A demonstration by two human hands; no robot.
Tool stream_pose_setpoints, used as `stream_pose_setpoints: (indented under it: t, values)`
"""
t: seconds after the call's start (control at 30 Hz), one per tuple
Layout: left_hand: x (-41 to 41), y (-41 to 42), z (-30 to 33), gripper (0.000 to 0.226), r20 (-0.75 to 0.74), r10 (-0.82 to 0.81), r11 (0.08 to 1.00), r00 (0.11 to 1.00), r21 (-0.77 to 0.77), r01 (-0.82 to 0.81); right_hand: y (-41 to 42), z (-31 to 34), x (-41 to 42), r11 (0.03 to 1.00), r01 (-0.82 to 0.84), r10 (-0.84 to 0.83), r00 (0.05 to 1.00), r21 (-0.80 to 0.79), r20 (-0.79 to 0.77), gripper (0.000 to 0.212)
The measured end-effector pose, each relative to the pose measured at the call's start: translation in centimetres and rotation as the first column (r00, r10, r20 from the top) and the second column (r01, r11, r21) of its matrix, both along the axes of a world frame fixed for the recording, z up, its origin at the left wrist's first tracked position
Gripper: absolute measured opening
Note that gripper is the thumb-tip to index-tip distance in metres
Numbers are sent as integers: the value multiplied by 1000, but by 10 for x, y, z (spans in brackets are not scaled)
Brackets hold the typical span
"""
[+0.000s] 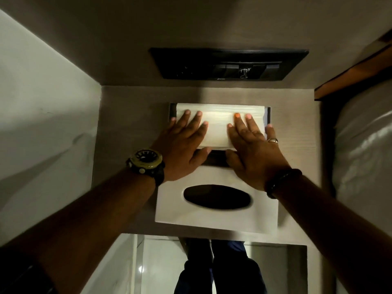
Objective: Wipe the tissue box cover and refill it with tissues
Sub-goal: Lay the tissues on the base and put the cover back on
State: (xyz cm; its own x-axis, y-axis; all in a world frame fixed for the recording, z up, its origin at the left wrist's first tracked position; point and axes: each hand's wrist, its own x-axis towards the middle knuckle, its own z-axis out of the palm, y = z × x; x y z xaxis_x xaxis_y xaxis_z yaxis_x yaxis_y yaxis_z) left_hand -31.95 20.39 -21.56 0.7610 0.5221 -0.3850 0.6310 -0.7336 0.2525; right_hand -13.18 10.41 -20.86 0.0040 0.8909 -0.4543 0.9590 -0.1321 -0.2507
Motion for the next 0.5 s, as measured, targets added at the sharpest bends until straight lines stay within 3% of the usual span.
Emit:
stream_pose_setpoints:
  t: [0.07,0.17,0.23,0.27,0.3,0.37,0.43,0.5]
  values:
    - [-5,2,-4,66,-24,-11,1000,1000,19,11,-4,-2,4,1000,8,-7,999,20,-34,68]
    - [-17,3,1,71,161,104,994,981,22,-109,-22,4,10,944,252,-198,949,214,-245,67]
    - [-34,-6,2,73,232,303,952,925,-39,-302,-43,6,7,804,553,-443,803,220,-398,64]
    - [-44,-17,3,74,221,449,893,865,-119,-434,-56,8,3,691,702,-574,677,170,-461,61]
    - [-53,-29,6,74,172,608,790,775,-228,-569,-70,9,-3,562,821,-680,527,99,-510,58]
    - [-69,-57,13,62,18,838,498,546,-436,-749,-98,11,-18,349,935,-794,260,-63,-550,50]
    - [-78,-83,19,40,-104,940,207,325,-584,-785,-122,13,-32,261,934,-823,82,-245,-563,50]
    - [-80,-105,22,33,-178,961,53,214,-638,-768,-137,11,-44,233,903,-823,-15,-360,-568,39]
